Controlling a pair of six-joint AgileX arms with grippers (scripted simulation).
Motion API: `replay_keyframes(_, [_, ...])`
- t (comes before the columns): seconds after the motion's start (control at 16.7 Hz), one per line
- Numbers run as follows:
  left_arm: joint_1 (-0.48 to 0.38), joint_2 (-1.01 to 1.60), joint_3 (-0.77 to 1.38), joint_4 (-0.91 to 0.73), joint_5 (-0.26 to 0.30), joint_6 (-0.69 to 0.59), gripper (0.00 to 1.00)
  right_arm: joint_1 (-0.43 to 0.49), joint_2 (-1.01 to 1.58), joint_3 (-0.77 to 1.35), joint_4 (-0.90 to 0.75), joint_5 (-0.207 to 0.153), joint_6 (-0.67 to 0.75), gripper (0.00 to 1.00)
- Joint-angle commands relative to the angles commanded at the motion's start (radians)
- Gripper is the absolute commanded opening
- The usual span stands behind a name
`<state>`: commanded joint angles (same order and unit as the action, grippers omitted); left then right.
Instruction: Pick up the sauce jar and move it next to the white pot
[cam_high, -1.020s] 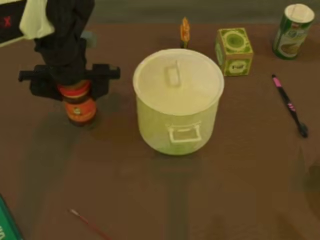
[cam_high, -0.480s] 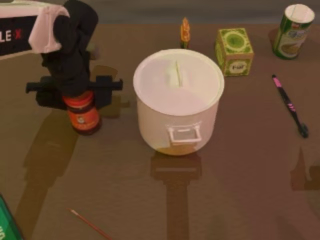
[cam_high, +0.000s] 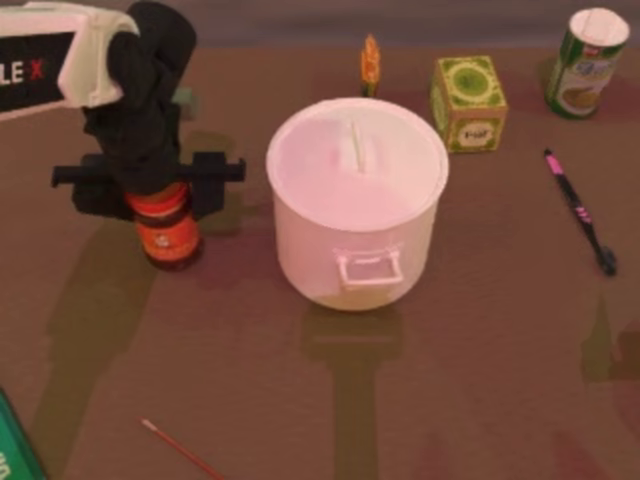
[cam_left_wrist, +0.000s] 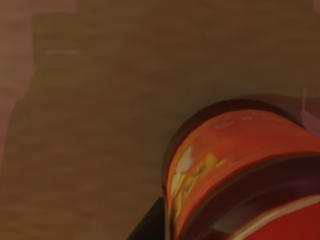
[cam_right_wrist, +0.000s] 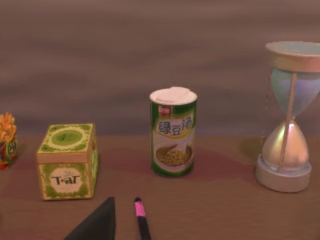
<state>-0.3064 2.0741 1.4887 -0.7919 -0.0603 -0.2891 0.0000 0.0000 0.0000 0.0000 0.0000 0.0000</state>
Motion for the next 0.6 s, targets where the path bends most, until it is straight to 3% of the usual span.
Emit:
replay_keyframes(0.24, [0.0,0.0,0.0,0.0,0.0,0.0,0.98,0.0,0.0,0.0,0.0,0.0,0.0,1.0])
replay_keyframes(0.6, [0.0,0.0,0.0,0.0,0.0,0.0,1.0,0.0,0.0,0.0,0.0,0.0,0.0,1.0])
